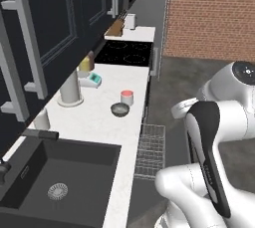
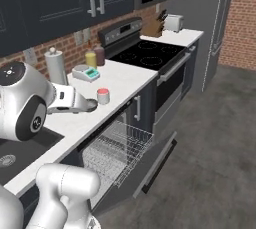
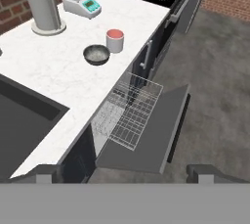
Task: Pick up the cup and bowl from the counter, place them in the dishwasher, and close the dishwasher door.
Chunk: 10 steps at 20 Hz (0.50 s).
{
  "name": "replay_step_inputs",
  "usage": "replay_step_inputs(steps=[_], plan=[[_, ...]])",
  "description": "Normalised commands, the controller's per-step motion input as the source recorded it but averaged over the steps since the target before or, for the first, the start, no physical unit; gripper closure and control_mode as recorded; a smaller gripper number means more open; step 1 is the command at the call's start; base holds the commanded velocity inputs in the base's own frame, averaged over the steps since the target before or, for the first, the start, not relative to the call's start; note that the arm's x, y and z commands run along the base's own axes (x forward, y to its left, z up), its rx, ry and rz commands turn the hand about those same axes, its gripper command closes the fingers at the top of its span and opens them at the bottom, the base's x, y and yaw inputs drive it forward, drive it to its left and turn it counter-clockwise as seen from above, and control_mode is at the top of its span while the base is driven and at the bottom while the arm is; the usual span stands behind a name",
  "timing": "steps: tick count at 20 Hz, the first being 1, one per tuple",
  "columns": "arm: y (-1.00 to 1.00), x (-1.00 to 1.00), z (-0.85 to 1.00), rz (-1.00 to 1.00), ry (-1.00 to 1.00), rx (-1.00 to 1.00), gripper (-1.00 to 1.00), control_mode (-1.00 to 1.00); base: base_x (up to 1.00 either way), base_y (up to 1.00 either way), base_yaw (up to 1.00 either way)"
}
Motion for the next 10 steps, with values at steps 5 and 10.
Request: replay_step_inputs(steps=[5, 10], plan=[[0.0, 0.0, 0.0, 0.0, 0.0, 0.0, -1.0, 1.0, 0.58, 0.14, -0.09], [0.0, 0.0, 0.0, 0.0, 0.0, 0.0, -1.0, 1.0, 0.58, 0.0, -0.18]])
